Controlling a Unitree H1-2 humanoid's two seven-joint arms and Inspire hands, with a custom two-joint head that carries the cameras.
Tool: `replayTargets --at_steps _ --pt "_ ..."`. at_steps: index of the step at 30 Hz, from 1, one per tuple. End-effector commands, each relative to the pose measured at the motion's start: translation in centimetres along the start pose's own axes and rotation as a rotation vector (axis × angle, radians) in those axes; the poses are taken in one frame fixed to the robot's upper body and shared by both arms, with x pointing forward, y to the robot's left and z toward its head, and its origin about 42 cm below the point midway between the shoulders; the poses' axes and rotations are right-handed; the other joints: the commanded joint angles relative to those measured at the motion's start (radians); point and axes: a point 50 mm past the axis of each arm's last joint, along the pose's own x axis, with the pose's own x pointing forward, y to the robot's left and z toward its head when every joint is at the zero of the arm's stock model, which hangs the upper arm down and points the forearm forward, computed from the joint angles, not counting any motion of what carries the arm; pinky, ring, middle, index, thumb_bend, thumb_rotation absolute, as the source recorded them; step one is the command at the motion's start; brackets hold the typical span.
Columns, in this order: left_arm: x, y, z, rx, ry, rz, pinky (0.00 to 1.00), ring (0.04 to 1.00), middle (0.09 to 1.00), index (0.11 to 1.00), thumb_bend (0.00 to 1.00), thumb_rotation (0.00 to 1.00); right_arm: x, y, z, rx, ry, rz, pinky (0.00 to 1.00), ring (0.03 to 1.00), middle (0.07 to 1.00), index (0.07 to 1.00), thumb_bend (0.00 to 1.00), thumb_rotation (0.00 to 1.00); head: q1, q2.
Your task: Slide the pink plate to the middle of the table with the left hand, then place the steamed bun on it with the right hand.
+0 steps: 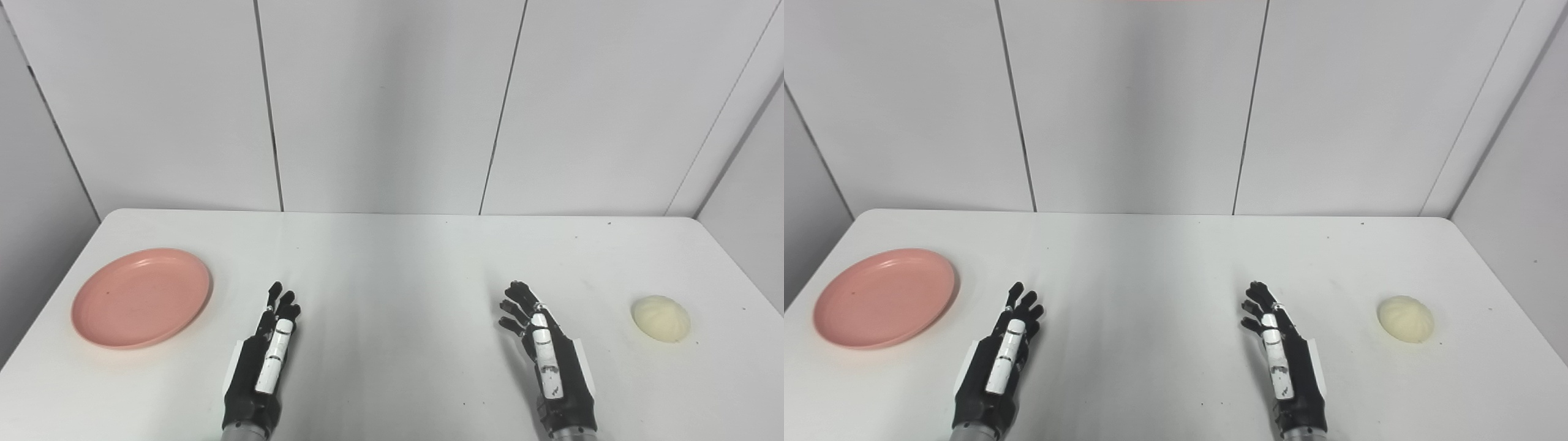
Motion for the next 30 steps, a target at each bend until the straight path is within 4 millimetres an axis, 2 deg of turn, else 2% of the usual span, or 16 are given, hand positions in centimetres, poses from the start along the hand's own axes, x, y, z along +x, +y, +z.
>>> replayTargets --at_steps 1,20,26,30 --pt "0.48 -0.46 1.55 -0.002 -0.06 -0.019 1.0 0.959 0.98 1.0 0.57 0.82 -1.12 -0.11 -1.06 0.0 0.045 -0.009 0.8 0.836 0.86 0.839 0.6 0.97 0.001 0.001" --pt "0.46 -0.3 1.4 0.007 -0.061 -0.017 1.0 0.956 0.977 1.0 0.56 0.82 -1.16 -0.17 -1.16 -0.004 0.037 -0.009 0.8 0.834 0.854 0.837 0.61 0.97 0.001 0.001" --pt "0.48 -0.54 1.26 0.009 -0.062 -0.023 1.0 0.964 0.982 1.0 0.56 0.83 -1.21 -0.37 -1.28 -0.004 0.039 -0.011 0.8 0.836 0.854 0.836 0.62 0.97 0.028 -0.018" --pt "0.59 -1.01 0.8 0.013 -0.061 -0.028 1.0 0.97 0.985 1.0 0.55 0.83 -1.24 -0.88 -1.66 0.007 0.038 -0.003 0.81 0.839 0.857 0.84 0.62 0.96 0.076 -0.043"
